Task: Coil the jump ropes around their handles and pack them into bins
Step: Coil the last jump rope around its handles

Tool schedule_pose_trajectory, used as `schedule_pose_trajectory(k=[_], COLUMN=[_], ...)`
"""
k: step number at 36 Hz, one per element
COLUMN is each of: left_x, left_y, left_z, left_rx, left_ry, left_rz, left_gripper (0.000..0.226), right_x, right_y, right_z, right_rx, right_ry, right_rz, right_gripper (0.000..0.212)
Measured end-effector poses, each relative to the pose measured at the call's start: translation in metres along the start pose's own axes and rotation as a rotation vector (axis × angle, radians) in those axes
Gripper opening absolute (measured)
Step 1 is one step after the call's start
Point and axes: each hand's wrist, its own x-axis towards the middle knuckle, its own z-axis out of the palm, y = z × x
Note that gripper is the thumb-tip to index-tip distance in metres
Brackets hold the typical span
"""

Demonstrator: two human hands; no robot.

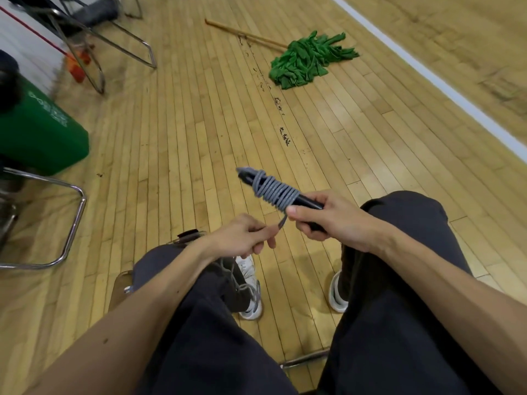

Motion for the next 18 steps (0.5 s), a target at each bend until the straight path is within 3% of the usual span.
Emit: schedule_pose_trajectory(k=[5,14,18], left_x=[-0.002,-0.015,-0.021], left_y=[0.002,0.006,0.014], left_z=[0.004,0.004,0.003], left_rx=[0.014,0.022,-0.115], left_ry=[0.016,0.031,0.004], left_rz=[-0.003,0.016,-0.019], left_gripper=[0.047,0.045,0.042], right_x=[0.004,0.008,0.011], right_y=[0.000,0.004,0.009], right_z=[-0.003,-0.004,-0.005], right_rx=[0.084,-0.126,-0.291], right_ry=[0.012,0.171,0.202], right_rz=[0.067,0.108,0.129], right_gripper=[0.017,0.018,0.014])
